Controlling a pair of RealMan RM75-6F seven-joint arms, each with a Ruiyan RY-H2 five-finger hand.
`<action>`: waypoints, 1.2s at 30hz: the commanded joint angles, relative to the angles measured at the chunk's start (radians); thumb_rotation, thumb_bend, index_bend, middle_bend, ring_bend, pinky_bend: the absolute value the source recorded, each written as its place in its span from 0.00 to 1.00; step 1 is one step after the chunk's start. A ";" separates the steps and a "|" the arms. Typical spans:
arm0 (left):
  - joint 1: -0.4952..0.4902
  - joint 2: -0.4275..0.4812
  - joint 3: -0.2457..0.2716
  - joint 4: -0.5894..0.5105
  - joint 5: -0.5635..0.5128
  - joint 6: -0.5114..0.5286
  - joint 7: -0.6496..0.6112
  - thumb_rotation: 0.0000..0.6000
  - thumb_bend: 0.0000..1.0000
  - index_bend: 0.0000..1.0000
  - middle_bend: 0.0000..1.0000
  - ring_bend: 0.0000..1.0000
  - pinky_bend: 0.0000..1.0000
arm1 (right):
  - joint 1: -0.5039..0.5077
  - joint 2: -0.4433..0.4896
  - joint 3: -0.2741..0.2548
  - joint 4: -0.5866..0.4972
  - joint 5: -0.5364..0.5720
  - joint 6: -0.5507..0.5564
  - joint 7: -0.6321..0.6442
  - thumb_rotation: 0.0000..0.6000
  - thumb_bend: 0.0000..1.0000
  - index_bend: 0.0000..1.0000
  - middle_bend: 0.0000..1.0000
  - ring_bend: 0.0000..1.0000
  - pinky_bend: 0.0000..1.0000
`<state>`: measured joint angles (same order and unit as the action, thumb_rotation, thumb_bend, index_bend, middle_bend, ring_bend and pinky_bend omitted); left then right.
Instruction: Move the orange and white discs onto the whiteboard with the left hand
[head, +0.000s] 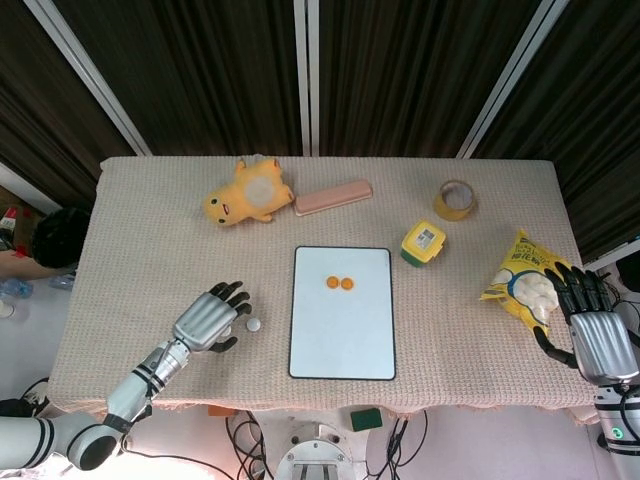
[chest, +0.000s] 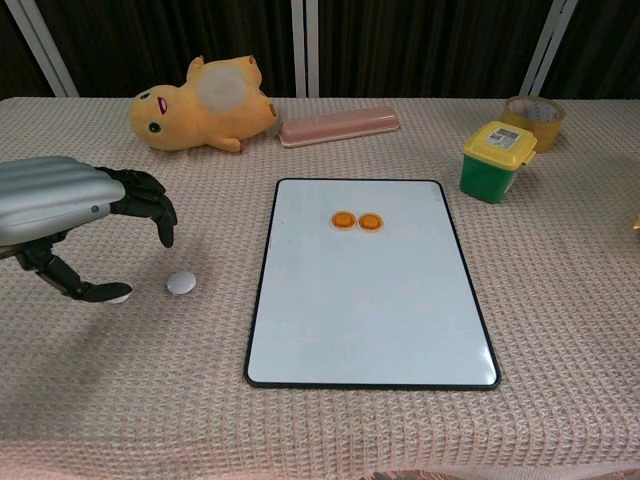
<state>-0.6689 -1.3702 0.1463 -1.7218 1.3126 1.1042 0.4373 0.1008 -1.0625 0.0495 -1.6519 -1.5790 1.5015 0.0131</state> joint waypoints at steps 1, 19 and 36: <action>0.029 0.006 0.015 0.005 0.022 0.017 -0.008 0.85 0.25 0.33 0.21 0.09 0.18 | 0.000 0.001 0.001 0.000 0.000 0.001 0.001 1.00 0.32 0.00 0.00 0.00 0.00; 0.132 -0.097 -0.001 0.216 0.133 0.060 -0.081 0.87 0.26 0.36 0.21 0.09 0.18 | -0.001 0.008 0.002 -0.009 0.004 -0.002 -0.005 1.00 0.31 0.00 0.00 0.00 0.00; 0.152 -0.119 -0.032 0.261 0.150 0.013 -0.090 0.98 0.28 0.39 0.21 0.09 0.18 | -0.001 0.009 0.005 -0.016 0.013 -0.006 -0.012 1.00 0.31 0.00 0.00 0.00 0.00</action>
<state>-0.5177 -1.4839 0.1156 -1.4660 1.4615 1.1227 0.3433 0.0993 -1.0531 0.0539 -1.6681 -1.5663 1.4956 0.0012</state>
